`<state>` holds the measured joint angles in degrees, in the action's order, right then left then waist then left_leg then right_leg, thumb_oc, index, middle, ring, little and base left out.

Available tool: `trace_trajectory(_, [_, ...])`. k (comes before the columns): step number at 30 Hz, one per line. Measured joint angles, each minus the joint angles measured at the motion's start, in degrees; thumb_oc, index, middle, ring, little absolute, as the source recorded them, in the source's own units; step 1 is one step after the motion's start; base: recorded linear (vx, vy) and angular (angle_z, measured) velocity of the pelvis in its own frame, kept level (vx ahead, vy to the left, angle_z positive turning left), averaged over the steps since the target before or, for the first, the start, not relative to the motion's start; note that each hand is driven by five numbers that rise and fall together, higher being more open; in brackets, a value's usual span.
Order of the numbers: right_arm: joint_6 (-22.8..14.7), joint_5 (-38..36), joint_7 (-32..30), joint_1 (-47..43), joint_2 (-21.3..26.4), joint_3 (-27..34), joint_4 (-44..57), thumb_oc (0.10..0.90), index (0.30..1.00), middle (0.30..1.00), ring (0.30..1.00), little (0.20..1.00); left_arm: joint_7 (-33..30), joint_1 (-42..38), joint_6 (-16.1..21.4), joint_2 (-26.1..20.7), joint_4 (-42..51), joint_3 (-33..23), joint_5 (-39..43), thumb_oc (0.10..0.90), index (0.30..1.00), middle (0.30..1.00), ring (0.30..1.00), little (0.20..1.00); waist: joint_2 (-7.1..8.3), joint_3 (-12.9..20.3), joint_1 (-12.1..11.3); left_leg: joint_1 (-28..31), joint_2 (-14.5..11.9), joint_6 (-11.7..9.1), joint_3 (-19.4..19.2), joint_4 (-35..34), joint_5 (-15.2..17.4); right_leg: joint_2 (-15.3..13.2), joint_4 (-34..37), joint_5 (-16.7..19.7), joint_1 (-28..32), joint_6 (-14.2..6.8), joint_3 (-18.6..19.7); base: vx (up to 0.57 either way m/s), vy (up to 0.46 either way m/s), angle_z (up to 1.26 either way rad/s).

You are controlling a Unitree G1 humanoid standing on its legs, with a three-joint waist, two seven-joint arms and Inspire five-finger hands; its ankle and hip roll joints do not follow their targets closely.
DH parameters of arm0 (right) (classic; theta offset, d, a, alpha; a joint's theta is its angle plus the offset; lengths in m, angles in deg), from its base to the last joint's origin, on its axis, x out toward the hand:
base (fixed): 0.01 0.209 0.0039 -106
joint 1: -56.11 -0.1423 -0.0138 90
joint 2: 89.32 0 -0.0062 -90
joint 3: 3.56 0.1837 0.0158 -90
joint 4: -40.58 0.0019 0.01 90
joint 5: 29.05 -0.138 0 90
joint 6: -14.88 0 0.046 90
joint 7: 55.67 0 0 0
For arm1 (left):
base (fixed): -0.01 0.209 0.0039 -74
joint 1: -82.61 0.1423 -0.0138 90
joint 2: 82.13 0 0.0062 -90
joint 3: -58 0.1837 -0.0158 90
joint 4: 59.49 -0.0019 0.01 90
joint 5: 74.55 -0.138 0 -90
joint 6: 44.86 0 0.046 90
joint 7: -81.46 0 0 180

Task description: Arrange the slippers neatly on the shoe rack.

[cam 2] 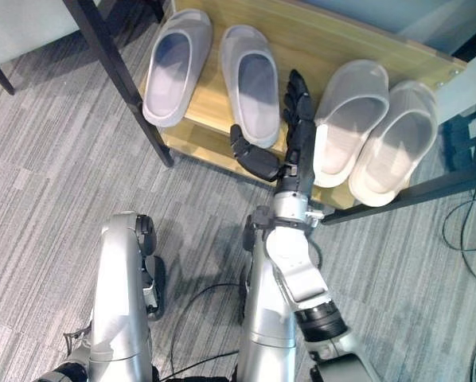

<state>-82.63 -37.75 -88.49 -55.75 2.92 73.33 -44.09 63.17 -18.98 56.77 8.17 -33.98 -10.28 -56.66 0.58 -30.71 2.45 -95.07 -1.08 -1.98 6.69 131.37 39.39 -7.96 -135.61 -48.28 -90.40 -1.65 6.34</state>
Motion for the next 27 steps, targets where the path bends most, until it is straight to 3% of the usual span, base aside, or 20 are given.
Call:
trace_trajectory(6, [-0.3, 3.7, -1.9, 3.2, -2.1, -0.1, 0.0, 0.8, 0.9, 0.9, 0.9, 0.9, -1.5, 1.3, 0.0, 0.1, 1.9, 0.0, 0.0, 0.8, 0.9, 0.9, 0.9, 0.9, -0.17, 0.1, 0.0, -0.1, 0.0, 0.0, 0.0, 0.3, 0.0, 0.2, -0.3, -0.1, -0.1, -0.2, 0.1, 0.0, 0.0, 0.0])
trace_trajectory(27, [-0.3, 3.6, 0.6, 3.7, -3.2, -6.5, -0.4, 0.8, 0.9, 0.9, 0.9, 0.9, -1.1, 1.4, 0.1, 0.1, 0.4, -0.5, -1.3, 0.8, 0.9, 0.9, 0.9, 0.9, -0.25, 0.1, 0.1, 0.4, 0.0, -0.1, 0.0, 0.8, 0.0, 0.7, -1.2, -0.1, 0.0, -0.2, 0.4, 0.0, 0.0, 0.0])
